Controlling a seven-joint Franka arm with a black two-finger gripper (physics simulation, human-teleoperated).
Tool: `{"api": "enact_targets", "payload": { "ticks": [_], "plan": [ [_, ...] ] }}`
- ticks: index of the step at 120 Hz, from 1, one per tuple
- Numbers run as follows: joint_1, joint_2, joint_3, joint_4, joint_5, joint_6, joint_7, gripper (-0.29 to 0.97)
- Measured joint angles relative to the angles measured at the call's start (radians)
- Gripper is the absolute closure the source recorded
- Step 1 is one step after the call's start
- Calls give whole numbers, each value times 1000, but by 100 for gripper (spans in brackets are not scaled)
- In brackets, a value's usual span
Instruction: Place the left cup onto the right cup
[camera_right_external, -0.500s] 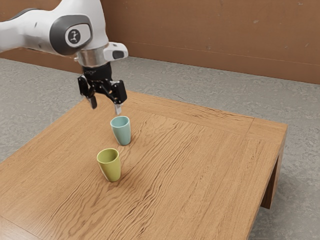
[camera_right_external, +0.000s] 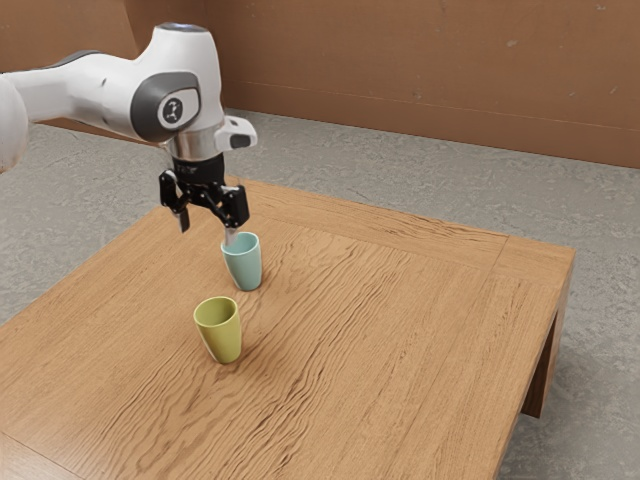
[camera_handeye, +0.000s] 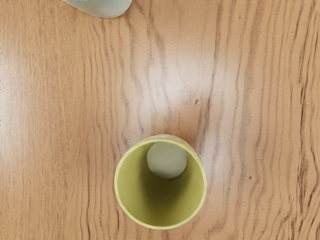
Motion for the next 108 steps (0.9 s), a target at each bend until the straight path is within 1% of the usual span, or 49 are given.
{"api": "enact_targets", "payload": {
  "ticks": [10,30,50,76,108],
  "plan": [
    [6,38,-2,0,-5,47,3,2],
    [42,108,-9,1,-44,133,8,2],
    [51,143,-10,2,-65,194,12,2],
    [68,182,-11,4,-85,231,16,2],
    [78,238,-24,56,-88,245,20,2]
  ]
}}
